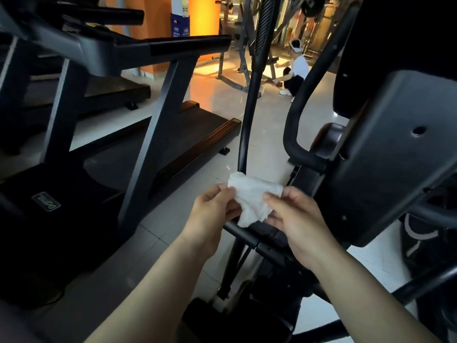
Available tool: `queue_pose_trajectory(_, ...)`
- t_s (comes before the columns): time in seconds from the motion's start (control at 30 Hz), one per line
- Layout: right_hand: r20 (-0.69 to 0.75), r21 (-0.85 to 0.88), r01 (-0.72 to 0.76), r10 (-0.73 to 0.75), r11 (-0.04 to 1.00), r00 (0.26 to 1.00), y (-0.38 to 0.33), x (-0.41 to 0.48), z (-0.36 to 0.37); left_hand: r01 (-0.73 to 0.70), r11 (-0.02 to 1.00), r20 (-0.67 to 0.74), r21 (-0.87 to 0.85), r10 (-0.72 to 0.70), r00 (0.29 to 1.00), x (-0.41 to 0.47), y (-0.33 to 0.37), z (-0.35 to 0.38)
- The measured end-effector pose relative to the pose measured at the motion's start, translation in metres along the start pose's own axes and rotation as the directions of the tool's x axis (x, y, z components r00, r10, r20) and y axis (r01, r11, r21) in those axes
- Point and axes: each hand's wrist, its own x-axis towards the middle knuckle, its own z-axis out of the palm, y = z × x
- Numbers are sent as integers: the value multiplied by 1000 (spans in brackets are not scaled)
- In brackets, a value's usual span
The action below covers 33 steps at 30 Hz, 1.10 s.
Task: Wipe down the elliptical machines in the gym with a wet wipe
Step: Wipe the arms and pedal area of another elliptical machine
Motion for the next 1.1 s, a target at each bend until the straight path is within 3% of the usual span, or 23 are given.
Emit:
queue_pose_trajectory(0.2, -54, 144, 30, -23, 989, 998, -6, 4, -13, -20, 986, -19, -167, 17, 1000, -4, 8, 9)
queue_pose_trajectory(0.37, -52, 203, 16, -5, 979, 999, -8, 7, -23, -42, 981, 89, -191, 60, 994, -10, 4, 17)
queue_pose_trajectory(0.47, -20, 280, -4, 10, 960, 1000, -13, 9, -25, -93, 973, -63, -212, 81, 995, -8, 1, 12)
queue_pose_trajectory(0.57, 58, 240, 10, -25, 971, 998, -19, 10, -24, -133, 988, -164, -78, 119, 979, -7, 0, 7)
queue_pose_trajectory(0.7, 173, 150, 10, -37, 989, 984, -20, 10, -18, -73, 977, 162, 199, 41, 986, -10, -3, 13)
queue_pose_trajectory(0.77, 179, 173, -5, -27, 985, 983, -17, 14, -18, -54, 973, 256, 226, -6, 967, -5, -7, 15)
queue_pose_trajectory(0.83, 136, 197, -26, -2, 980, 991, -11, 18, -21, 11, 996, 168, 91, -26, 985, 2, -12, 11)
queue_pose_trajectory(0.9, 159, 201, -87, 55, 976, 986, 4, 20, -24, 45, 997, 22, 64, -46, 999, 10, -17, 5)
queue_pose_trajectory(1.0, 237, 39, -189, 175, 981, 956, 38, 18, -21, 77, 969, -96, 236, -56, 994, 22, -26, -6)
queue_pose_trajectory(1.1, 169, -39, -261, 263, 965, 950, 76, 20, -9, 155, 895, -159, 418, -96, 983, 35, -38, -24)
